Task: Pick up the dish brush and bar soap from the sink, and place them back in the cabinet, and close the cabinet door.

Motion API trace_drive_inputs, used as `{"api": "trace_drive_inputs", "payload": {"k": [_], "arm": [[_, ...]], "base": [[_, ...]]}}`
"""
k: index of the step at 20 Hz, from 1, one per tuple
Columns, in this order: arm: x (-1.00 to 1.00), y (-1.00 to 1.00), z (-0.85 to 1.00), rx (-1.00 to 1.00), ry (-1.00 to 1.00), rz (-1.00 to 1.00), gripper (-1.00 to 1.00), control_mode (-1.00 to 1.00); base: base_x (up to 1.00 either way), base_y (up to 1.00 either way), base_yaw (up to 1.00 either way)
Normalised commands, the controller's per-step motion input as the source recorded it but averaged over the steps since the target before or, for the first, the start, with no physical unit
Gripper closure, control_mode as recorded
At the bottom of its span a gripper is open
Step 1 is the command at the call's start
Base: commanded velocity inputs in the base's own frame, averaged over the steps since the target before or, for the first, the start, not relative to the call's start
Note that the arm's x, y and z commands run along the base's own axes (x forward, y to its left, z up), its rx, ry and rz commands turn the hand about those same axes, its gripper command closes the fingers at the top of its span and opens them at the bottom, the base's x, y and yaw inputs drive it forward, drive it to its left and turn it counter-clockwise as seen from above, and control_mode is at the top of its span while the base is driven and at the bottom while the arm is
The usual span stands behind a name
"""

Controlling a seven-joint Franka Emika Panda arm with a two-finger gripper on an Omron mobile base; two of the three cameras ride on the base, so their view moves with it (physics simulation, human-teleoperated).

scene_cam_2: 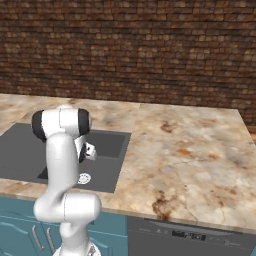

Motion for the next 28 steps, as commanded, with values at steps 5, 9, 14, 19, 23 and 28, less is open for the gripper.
{"api": "trace_drive_inputs", "payload": {"k": [5,9,14,19,23,28], "arm": [[-0.16,-0.36,0.56,0.0,0.0,0.0,1.0,-1.0],[-0.1,-0.3,0.59,0.0,0.0,0.0,1.0,-1.0],[-0.13,-0.26,0.61,0.0,0.01,0.0,1.0,-1.0],[-0.18,-0.22,0.64,0.0,0.06,0.0,1.0,-1.0],[-0.22,-0.19,0.65,0.0,0.1,0.0,1.0,-1.0],[-0.27,-0.14,0.6,0.0,0.12,0.0,1.0,-1.0]], "base": [[0.0,0.0,0.0],[0.0,0.0,0.0],[0.0,0.0,0.0],[0.0,0.0,0.0],[0.0,0.0,0.0],[0.0,0.0,0.0]]}}
